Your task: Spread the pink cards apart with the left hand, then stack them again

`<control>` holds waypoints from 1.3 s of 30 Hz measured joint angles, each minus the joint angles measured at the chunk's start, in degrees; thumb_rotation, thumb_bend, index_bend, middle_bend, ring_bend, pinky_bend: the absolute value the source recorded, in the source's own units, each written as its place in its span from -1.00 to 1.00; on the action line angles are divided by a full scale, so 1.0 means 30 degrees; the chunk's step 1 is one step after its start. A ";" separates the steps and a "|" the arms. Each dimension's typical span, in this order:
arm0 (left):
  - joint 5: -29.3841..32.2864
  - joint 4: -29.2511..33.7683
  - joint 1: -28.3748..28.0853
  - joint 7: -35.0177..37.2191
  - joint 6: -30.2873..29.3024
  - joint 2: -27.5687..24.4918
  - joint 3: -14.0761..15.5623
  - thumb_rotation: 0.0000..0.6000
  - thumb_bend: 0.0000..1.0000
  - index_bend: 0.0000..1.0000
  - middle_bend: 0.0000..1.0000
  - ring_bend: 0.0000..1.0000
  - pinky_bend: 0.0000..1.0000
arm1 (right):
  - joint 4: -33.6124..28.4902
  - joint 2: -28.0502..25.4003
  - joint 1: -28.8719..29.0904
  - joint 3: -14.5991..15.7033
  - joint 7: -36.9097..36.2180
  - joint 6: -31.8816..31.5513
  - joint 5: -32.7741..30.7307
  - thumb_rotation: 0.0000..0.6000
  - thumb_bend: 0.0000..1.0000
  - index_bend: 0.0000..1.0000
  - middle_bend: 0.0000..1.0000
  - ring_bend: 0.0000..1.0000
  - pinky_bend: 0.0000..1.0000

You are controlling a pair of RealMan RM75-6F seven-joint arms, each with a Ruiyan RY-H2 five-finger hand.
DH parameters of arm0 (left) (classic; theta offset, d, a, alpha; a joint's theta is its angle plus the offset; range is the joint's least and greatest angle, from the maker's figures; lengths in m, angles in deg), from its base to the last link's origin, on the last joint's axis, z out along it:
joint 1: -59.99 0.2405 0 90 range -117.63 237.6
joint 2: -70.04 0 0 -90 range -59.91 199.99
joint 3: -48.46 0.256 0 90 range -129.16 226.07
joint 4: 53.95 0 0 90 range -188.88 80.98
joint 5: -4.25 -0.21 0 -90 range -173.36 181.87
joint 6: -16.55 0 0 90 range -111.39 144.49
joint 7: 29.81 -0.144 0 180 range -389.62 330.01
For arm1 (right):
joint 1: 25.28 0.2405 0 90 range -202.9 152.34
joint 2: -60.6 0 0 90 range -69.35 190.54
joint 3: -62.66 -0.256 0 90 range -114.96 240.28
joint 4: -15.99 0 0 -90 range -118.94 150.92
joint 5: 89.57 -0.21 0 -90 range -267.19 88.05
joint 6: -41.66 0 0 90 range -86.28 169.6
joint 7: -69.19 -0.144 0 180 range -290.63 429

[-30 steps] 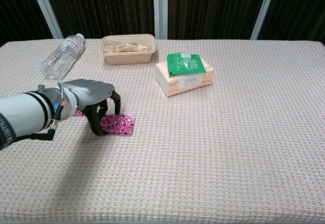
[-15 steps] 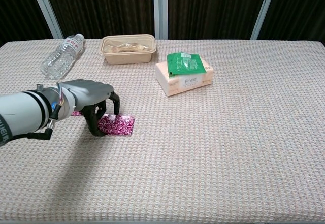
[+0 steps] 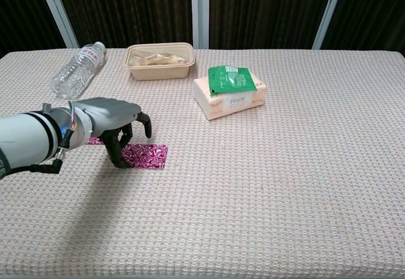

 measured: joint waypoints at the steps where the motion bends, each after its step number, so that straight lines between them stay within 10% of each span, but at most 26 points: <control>1: -0.0284 0.0107 0.0097 0.0179 -0.0165 -0.0161 -0.0015 1.00 -0.48 -0.36 0.69 0.70 0.81 | 0.0005 -0.0005 0.0001 -0.0005 -0.0006 -0.0006 0.0004 0.96 -0.68 -0.98 -0.76 -1.00 -0.81; 39: -0.0564 -0.5098 0.2182 0.1879 0.0720 0.0205 -0.0342 1.00 -0.48 -0.24 0.70 0.70 0.81 | -0.0418 -0.0125 0.0131 -0.0050 0.0336 0.0007 0.0091 0.98 -0.68 -0.99 -0.76 -1.00 -0.81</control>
